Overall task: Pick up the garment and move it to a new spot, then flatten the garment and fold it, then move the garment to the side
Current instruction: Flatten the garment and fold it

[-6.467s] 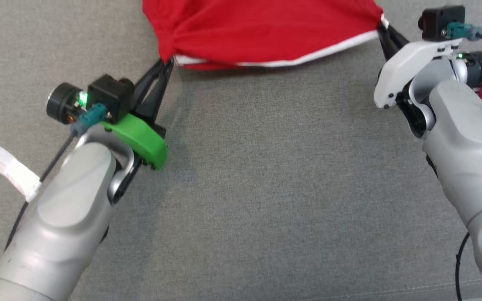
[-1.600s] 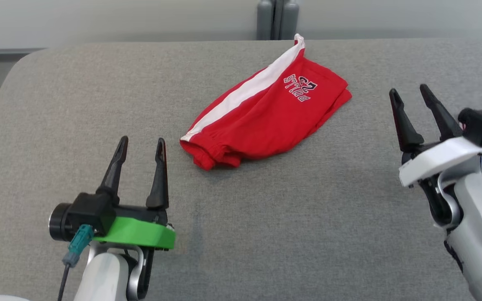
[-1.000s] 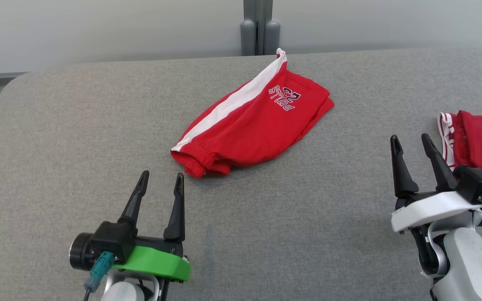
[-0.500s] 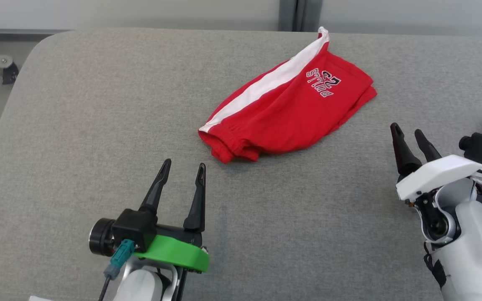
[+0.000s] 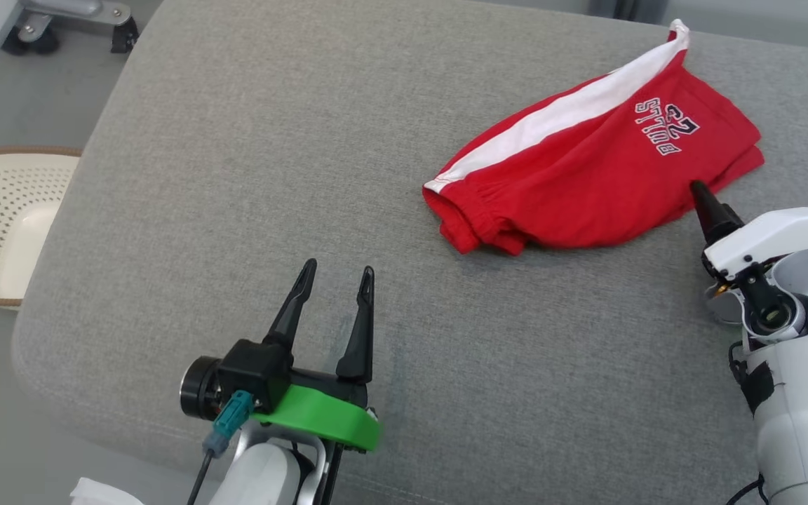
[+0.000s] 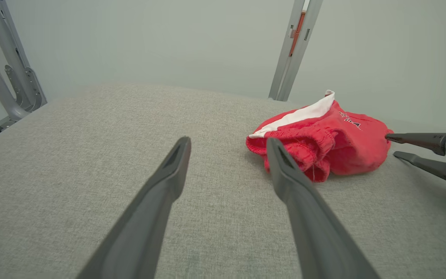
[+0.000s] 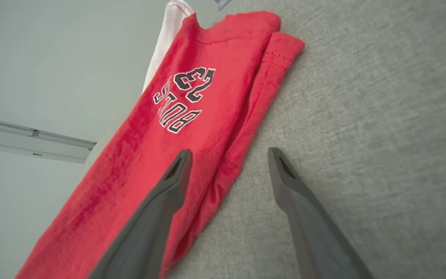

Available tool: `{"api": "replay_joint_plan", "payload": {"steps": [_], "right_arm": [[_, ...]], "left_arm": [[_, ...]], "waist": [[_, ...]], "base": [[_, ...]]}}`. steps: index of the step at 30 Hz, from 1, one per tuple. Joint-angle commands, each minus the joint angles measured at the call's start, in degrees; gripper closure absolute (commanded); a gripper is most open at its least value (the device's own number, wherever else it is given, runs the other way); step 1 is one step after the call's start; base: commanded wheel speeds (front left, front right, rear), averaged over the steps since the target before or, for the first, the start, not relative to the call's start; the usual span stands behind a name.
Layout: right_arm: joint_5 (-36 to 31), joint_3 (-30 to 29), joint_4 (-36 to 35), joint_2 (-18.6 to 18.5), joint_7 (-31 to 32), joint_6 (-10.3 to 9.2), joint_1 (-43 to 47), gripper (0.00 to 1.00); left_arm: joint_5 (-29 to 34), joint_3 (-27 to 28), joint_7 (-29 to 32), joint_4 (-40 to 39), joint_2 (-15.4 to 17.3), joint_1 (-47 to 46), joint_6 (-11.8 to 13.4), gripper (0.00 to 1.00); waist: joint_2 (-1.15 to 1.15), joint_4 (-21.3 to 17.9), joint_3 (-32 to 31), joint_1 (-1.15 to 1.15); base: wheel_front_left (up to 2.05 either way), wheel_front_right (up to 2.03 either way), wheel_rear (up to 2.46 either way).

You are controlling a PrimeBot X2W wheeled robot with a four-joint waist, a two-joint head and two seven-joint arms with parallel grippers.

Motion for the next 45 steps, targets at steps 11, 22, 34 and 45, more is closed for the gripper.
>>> {"api": "replay_joint_plan", "payload": {"steps": [11, 22, 34, 45], "right_arm": [[-5.75, -5.33, 6.64, -1.96, 2.81, -0.01, -4.60, 0.00], [-10.14, -7.86, 10.55, -1.91, 3.79, 0.00, -10.15, 0.00], [-11.74, -8.96, 11.51, -2.89, -0.88, -0.05, -12.30, 1.00], [-10.12, -5.27, 6.80, -3.03, -8.91, -0.04, -5.59, 1.00]], "left_arm": [[-3.11, -3.17, -0.16, -1.34, 0.10, -1.44, 1.95, 0.00], [-4.09, -4.19, -0.16, -2.12, 0.10, -1.86, 2.65, 0.00], [-3.82, -4.33, -0.16, -1.17, 0.11, -2.17, 2.81, 0.00], [-2.56, -1.73, -0.16, 0.59, 0.12, -0.78, 1.40, 0.00]], "waist": [[0.00, 8.10, 4.48, 0.00], [0.00, 9.59, 6.01, 0.00], [0.00, 8.40, 5.24, 0.00], [0.00, 2.49, -0.15, 0.00]], "base": [[0.00, 0.00, 0.00], [0.00, 0.00, 0.00], [0.00, 0.00, 0.00], [0.00, 0.00, 0.00]]}}
